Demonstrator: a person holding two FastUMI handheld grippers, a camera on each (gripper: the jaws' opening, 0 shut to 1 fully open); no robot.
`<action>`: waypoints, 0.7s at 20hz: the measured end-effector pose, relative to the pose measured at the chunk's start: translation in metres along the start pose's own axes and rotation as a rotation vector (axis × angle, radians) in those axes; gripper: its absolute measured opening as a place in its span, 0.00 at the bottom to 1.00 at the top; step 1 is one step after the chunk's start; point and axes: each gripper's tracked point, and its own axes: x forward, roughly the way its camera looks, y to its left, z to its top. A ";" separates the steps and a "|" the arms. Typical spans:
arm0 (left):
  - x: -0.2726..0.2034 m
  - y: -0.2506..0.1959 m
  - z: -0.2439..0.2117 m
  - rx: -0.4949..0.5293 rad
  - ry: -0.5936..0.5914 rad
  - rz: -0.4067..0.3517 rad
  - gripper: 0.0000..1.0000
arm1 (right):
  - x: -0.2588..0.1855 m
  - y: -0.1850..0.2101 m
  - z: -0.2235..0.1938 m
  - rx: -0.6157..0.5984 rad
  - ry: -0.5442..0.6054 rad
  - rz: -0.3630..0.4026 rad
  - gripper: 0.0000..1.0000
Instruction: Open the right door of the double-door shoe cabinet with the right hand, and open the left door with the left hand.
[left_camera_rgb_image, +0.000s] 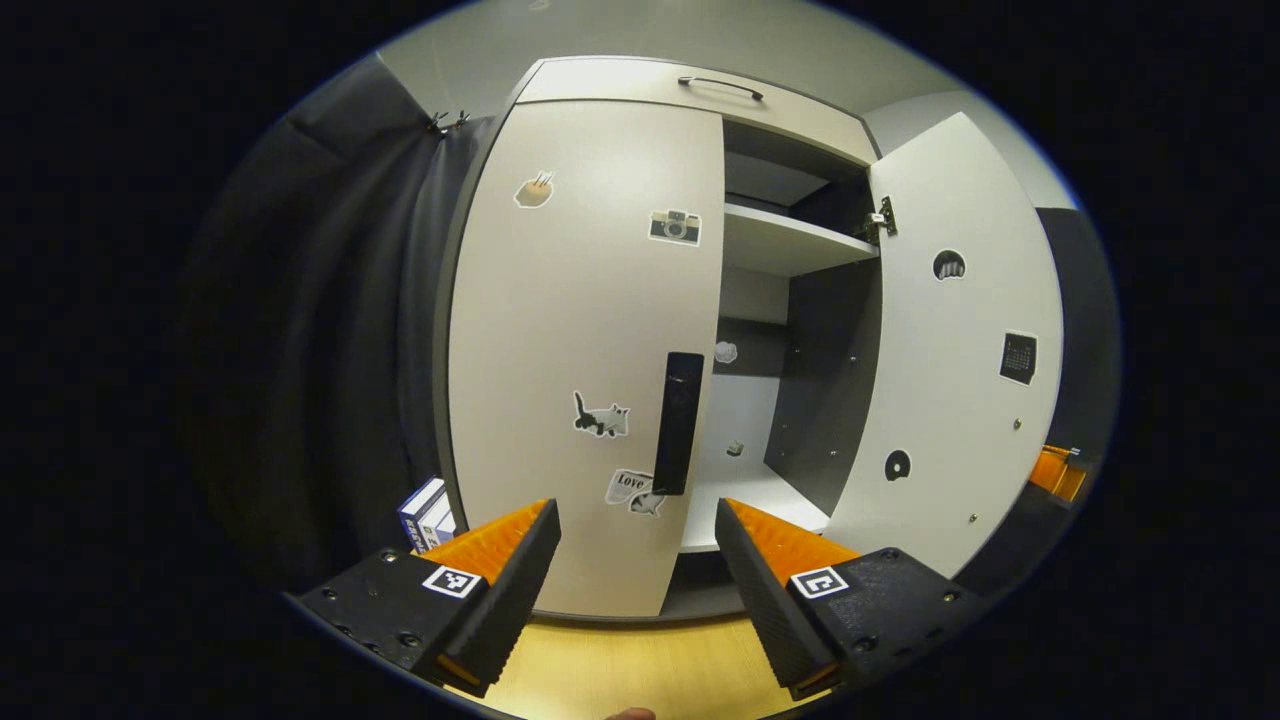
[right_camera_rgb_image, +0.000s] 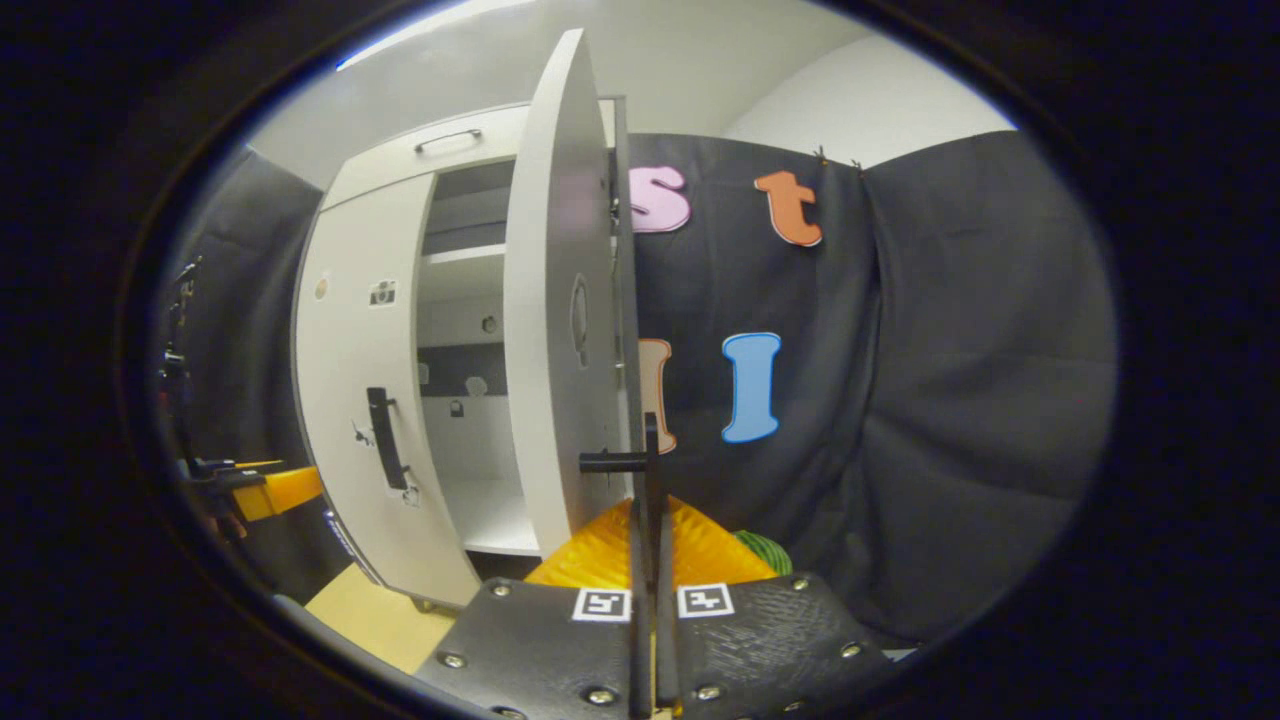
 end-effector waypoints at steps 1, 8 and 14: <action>0.004 -0.002 0.001 0.003 -0.001 0.001 0.94 | 0.001 -0.007 0.002 0.003 -0.006 -0.004 0.01; 0.036 -0.012 0.007 0.005 -0.013 0.010 0.97 | -0.001 -0.016 0.005 0.045 -0.019 0.044 0.01; 0.071 -0.014 0.014 0.023 -0.021 0.021 0.94 | -0.016 -0.033 0.007 0.006 -0.035 0.009 0.01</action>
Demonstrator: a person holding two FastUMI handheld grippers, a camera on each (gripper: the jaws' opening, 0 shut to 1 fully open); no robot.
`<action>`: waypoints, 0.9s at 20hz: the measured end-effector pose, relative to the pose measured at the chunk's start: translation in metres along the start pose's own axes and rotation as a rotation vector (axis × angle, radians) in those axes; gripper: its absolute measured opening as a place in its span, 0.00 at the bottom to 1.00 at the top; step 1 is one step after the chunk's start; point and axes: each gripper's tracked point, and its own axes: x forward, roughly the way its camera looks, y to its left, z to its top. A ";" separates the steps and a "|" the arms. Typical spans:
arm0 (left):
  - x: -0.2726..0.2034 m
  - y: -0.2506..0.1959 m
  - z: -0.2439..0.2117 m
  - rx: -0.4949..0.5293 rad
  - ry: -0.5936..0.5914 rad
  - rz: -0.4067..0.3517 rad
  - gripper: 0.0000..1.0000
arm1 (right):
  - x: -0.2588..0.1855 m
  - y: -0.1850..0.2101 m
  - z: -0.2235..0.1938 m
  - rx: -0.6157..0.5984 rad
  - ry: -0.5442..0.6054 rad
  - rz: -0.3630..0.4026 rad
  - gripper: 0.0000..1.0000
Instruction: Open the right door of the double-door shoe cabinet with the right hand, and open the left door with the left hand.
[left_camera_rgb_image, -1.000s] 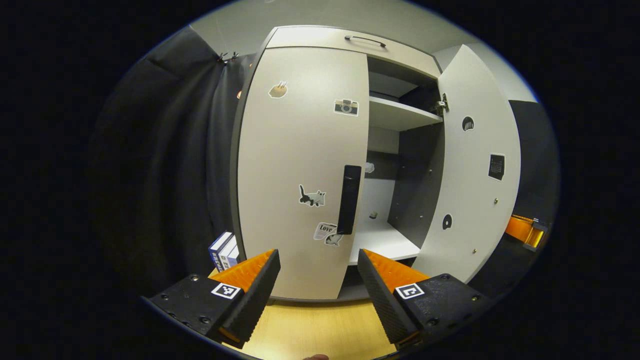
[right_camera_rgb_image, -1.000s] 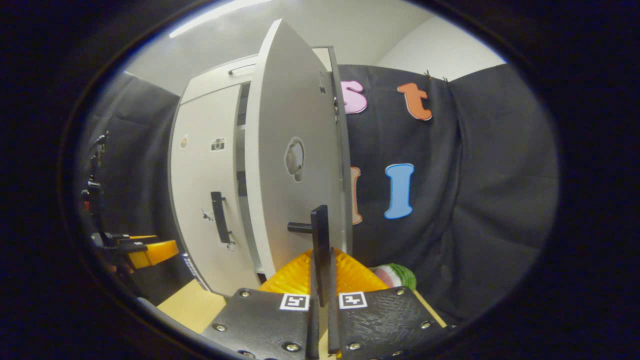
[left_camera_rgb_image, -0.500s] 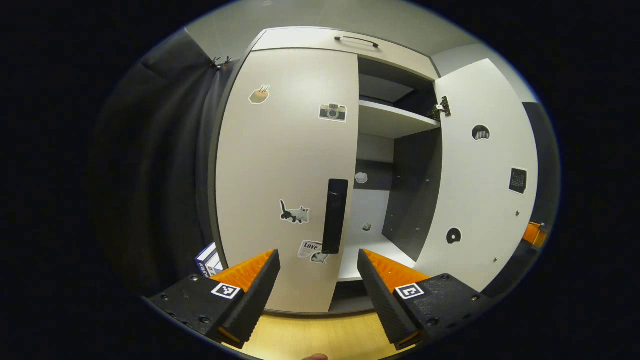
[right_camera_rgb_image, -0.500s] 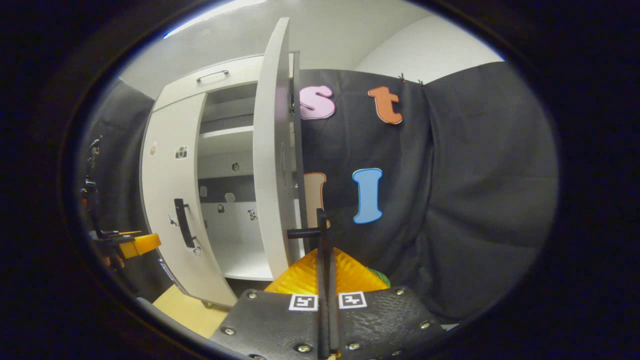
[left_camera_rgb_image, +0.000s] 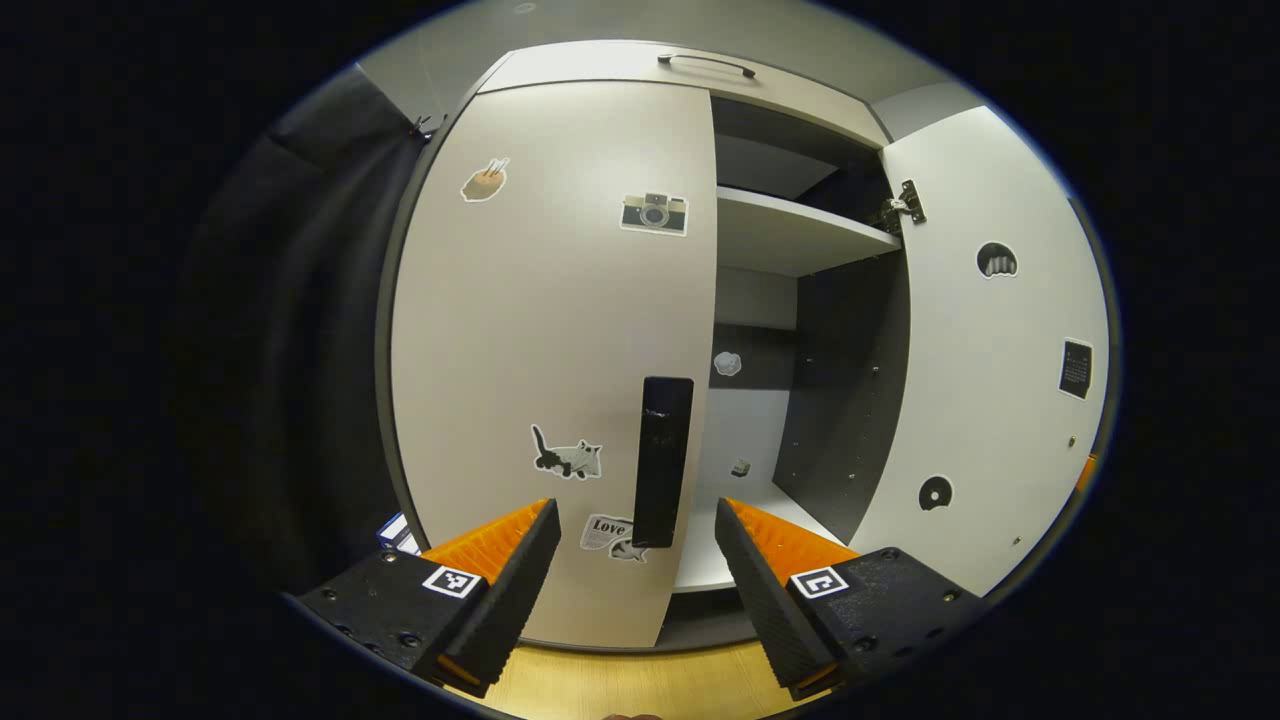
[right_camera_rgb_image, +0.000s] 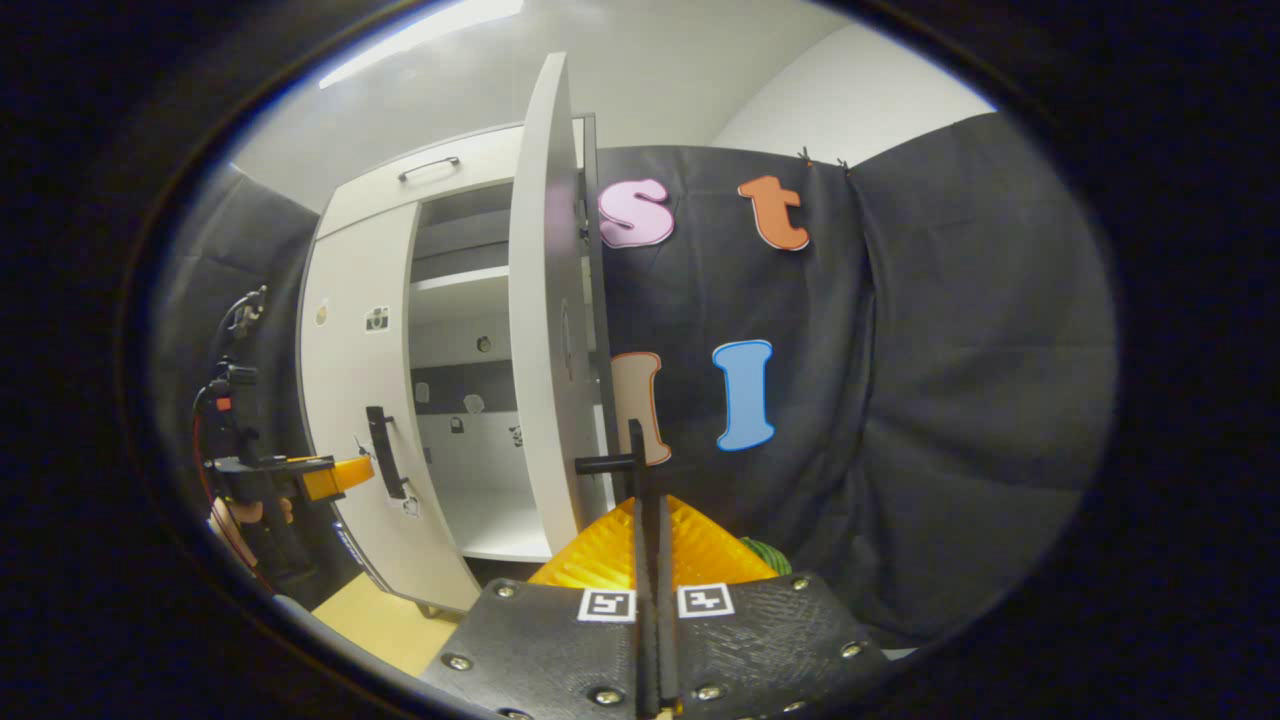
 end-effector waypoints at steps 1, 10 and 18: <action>0.005 -0.001 0.000 0.004 0.000 0.002 0.97 | -0.005 -0.006 -0.001 -0.018 -0.004 -0.016 0.03; 0.047 -0.003 0.002 0.043 -0.008 0.022 0.97 | -0.034 -0.054 -0.025 -0.057 0.058 -0.180 0.59; 0.068 -0.001 0.000 0.065 -0.009 0.037 0.82 | -0.061 -0.085 -0.047 -0.037 0.105 -0.299 0.78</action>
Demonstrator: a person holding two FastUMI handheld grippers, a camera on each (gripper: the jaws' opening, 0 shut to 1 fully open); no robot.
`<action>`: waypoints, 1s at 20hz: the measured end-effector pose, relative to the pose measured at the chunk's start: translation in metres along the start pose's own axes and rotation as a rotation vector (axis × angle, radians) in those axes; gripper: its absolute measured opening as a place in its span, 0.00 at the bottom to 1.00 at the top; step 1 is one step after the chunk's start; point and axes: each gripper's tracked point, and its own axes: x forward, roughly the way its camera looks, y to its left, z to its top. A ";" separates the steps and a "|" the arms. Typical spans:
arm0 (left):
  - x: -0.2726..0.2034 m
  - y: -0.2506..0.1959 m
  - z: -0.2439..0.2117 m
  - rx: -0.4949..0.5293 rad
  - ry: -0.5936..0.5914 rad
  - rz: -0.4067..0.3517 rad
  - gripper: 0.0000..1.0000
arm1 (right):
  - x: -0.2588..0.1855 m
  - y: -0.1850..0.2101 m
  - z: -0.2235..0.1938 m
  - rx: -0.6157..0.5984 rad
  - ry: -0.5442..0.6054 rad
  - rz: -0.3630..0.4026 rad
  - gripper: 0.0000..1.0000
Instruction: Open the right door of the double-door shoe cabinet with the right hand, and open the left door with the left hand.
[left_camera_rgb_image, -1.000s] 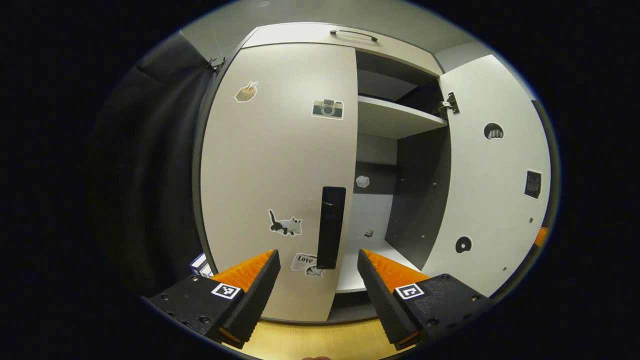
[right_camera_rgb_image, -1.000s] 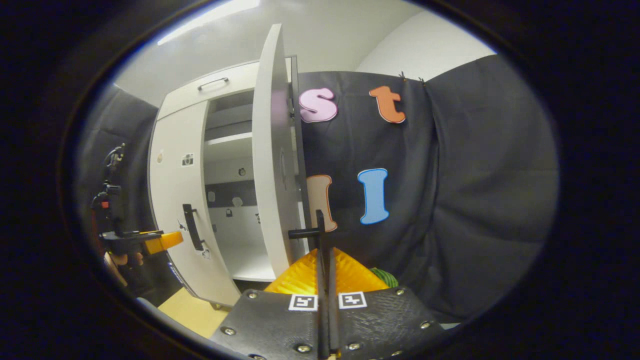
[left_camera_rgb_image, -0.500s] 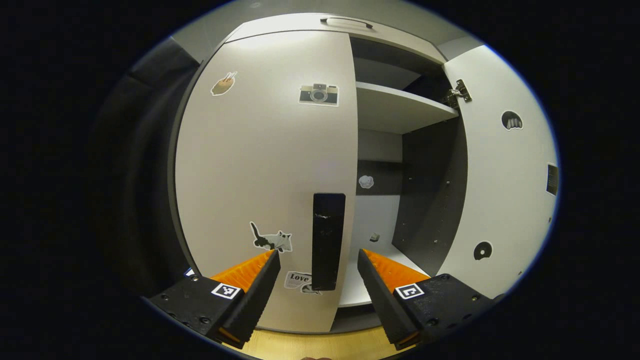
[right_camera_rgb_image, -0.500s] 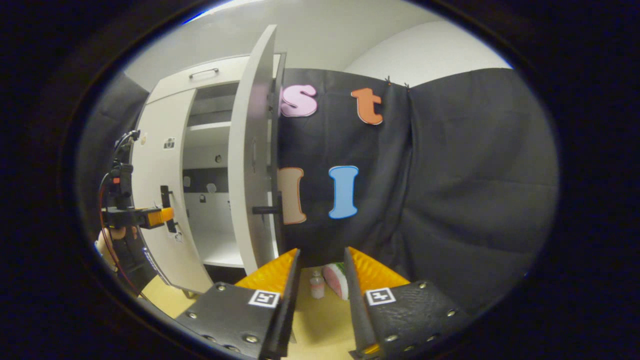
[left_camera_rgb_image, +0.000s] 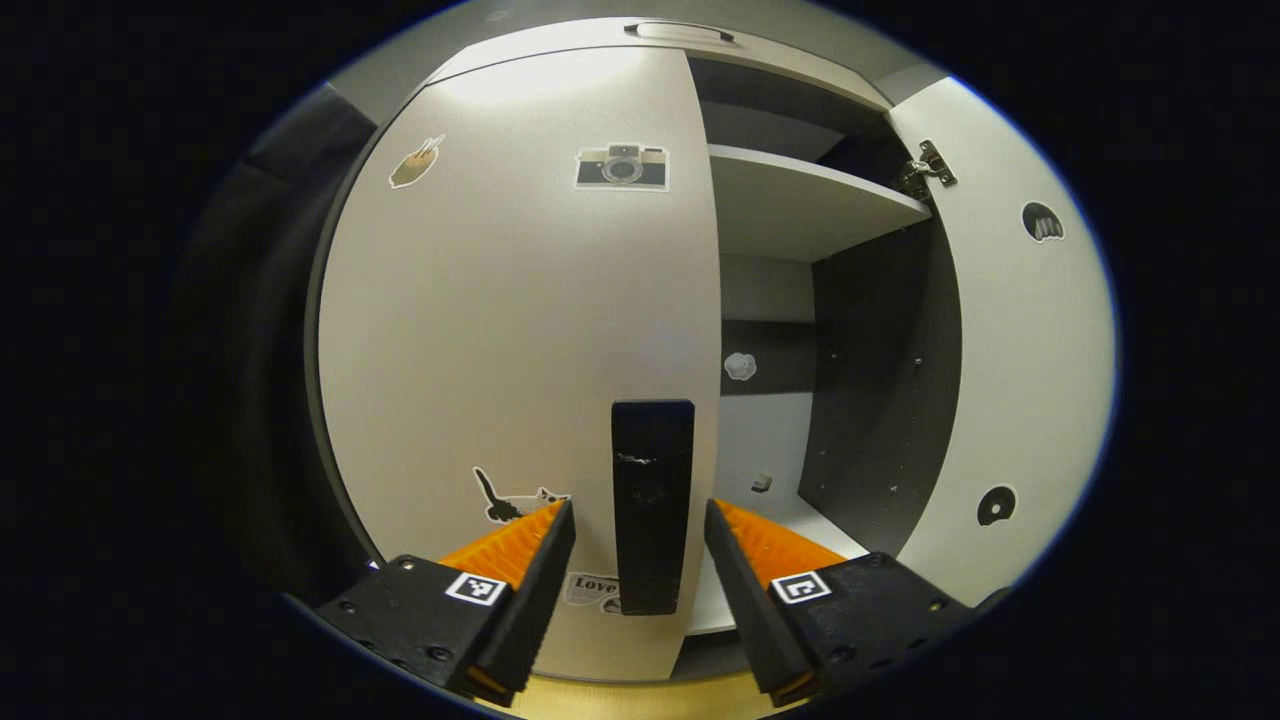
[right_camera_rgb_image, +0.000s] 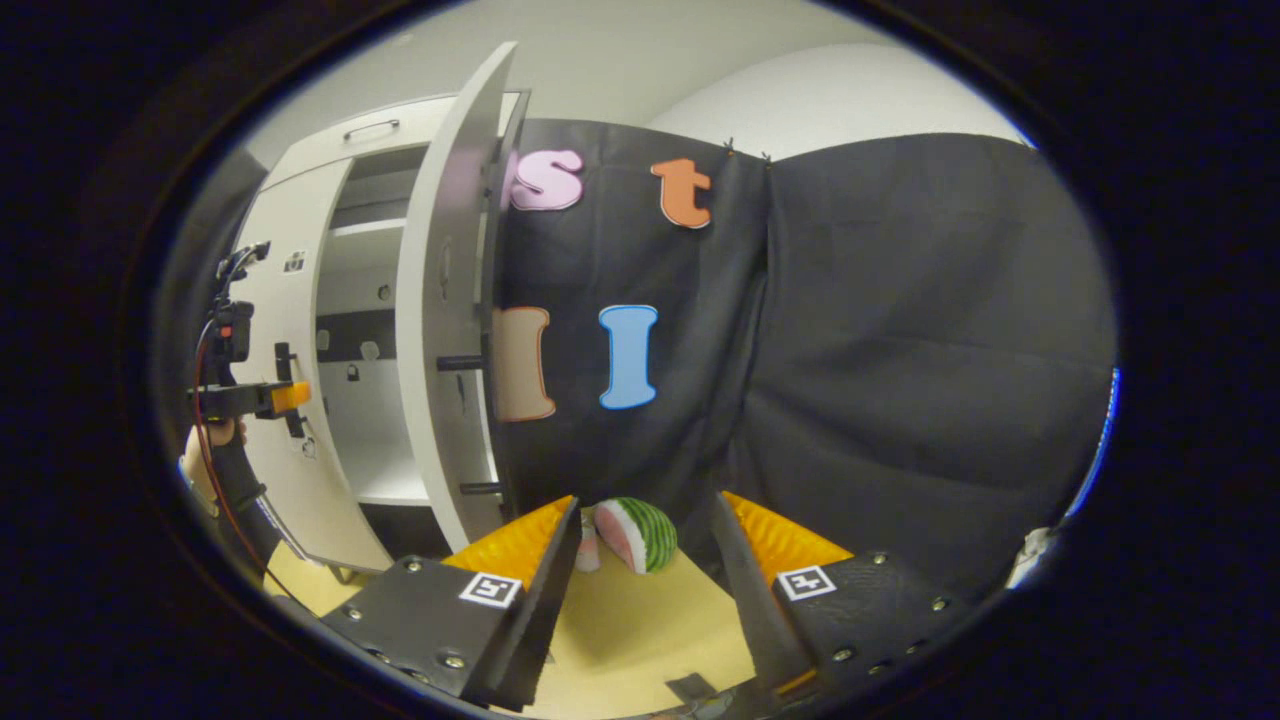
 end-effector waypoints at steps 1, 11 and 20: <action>0.002 0.001 0.000 0.002 0.003 0.001 0.74 | -0.001 -0.004 -0.004 0.011 0.008 -0.012 0.78; 0.003 -0.006 -0.001 0.045 -0.015 0.000 0.35 | -0.009 -0.014 -0.017 0.066 0.047 -0.079 0.78; -0.006 -0.007 -0.003 0.015 0.000 -0.048 0.22 | -0.011 -0.013 -0.021 0.062 0.064 -0.066 0.72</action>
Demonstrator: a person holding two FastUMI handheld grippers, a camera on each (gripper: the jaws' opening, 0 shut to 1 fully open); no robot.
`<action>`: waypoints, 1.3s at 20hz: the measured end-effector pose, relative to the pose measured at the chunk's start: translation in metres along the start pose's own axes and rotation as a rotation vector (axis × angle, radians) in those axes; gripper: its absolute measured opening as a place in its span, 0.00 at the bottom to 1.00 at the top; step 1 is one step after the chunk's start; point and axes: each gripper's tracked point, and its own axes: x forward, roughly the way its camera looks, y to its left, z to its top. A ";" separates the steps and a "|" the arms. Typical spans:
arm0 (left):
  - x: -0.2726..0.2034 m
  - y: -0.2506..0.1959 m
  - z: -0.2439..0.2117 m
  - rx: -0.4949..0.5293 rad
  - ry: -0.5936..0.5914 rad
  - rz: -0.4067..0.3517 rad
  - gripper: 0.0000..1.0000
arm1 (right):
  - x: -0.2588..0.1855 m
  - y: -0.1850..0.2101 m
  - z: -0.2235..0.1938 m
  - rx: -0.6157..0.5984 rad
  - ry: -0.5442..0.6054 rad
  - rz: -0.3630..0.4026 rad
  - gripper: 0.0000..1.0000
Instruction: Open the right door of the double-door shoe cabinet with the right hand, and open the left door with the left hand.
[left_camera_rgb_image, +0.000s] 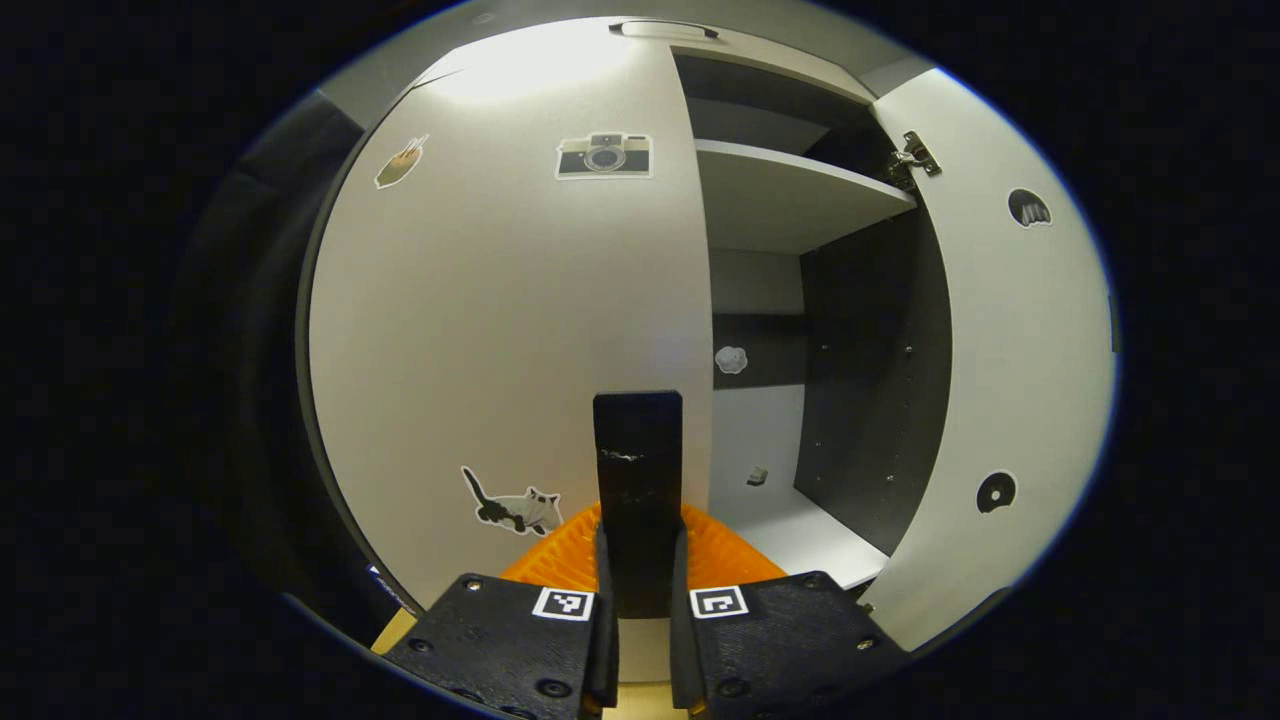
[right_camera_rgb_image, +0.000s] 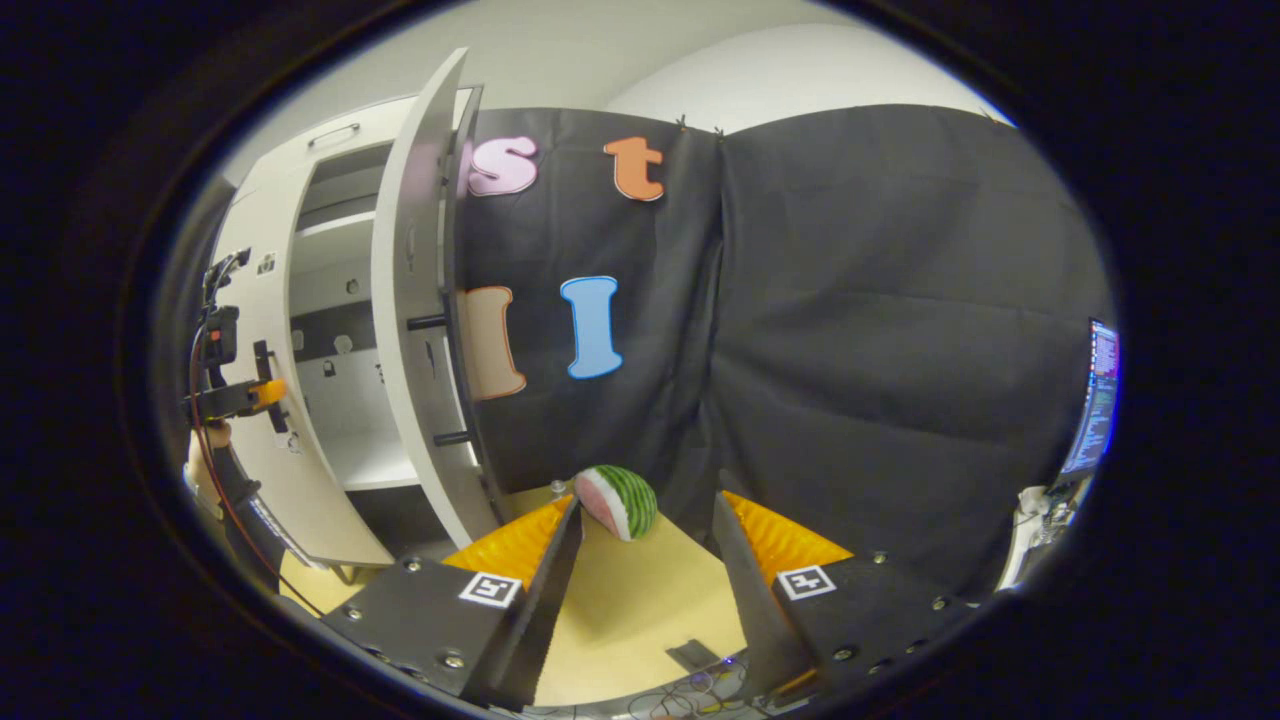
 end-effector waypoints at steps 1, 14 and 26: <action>-0.004 0.000 0.000 -0.003 -0.002 -0.006 0.21 | 0.000 0.000 -0.001 0.001 -0.001 0.006 0.72; -0.054 0.010 -0.003 -0.037 -0.015 -0.076 0.16 | -0.016 0.042 -0.020 -0.020 0.018 0.149 0.72; -0.094 0.028 -0.005 -0.053 -0.005 -0.099 0.16 | -0.002 0.098 -0.016 -0.028 0.017 0.282 0.78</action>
